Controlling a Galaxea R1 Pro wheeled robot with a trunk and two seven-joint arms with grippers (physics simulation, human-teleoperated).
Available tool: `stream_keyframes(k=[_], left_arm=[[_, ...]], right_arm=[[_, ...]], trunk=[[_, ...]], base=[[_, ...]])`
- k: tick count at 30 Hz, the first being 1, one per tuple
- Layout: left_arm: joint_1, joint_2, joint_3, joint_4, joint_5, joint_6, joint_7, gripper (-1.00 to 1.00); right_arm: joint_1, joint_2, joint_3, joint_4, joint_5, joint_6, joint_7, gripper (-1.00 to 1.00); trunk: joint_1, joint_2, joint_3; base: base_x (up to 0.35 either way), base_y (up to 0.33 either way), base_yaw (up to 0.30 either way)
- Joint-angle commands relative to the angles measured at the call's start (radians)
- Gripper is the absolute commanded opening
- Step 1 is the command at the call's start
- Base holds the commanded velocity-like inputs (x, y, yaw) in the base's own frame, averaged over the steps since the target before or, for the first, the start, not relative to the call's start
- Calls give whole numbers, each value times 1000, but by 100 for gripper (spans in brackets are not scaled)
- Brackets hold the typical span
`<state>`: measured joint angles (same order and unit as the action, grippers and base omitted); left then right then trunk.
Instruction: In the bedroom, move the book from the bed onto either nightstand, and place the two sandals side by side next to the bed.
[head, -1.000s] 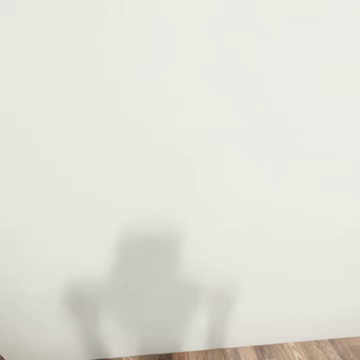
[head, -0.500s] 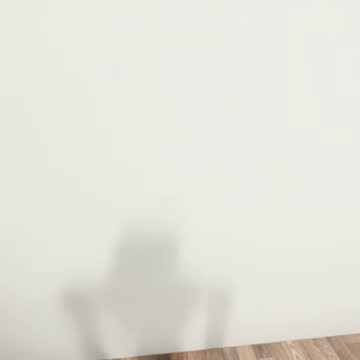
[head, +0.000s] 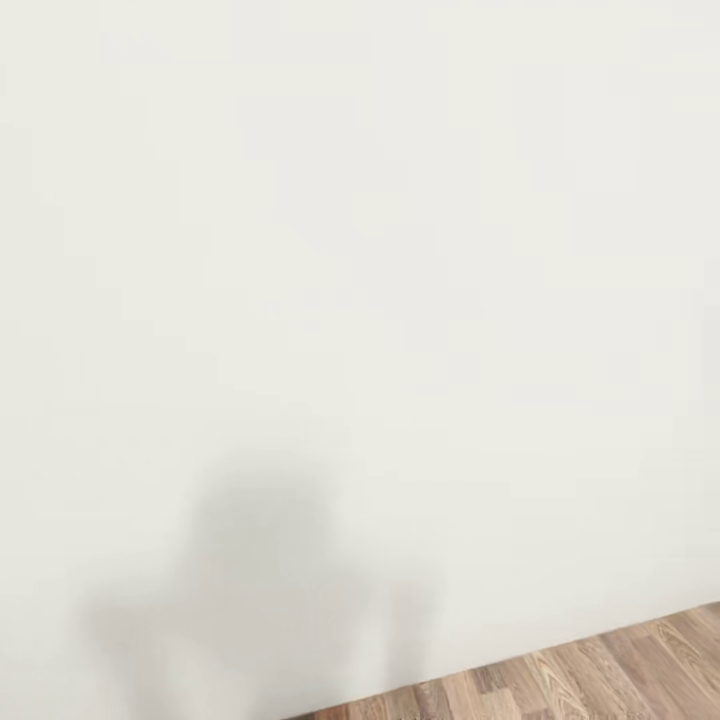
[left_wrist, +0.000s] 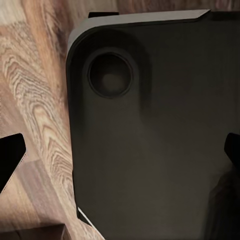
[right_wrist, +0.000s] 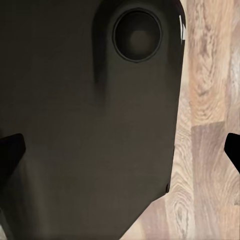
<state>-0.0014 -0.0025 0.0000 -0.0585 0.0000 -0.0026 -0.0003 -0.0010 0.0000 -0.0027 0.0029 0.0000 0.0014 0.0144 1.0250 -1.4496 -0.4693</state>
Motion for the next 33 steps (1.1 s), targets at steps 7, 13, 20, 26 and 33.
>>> stream_keyframes(k=[7,13,20,26,33], left_arm=[[0,-1,-1,-3,0,-6,-1,100],[0,-1,0,-3,0,-22,-1,100],[0,-1,-1,-3,0,-23,-1,100],[0,-1,-1,-3,0,-24,-1,100],[0,-1,-1,-3,0,-25,-1,100]], right_arm=[[-1,-1,-3,0,-1,1,3,100],[-1,-1,-5,0,-1,2,4,100],[-1,-2,-5,0,-1,2,4,100],[-1,-2,-5,0,-1,2,3,100],[-1,-2,-5,0,0,1,3,100]], trunk=[[0,0,-1],[0,0,-1],[0,0,-1],[0,0,-1],[0,0,-1]], base=[[0,0,-282],[0,0,-282],[0,0,-282],[0,0,-282],[0,0,-282]])
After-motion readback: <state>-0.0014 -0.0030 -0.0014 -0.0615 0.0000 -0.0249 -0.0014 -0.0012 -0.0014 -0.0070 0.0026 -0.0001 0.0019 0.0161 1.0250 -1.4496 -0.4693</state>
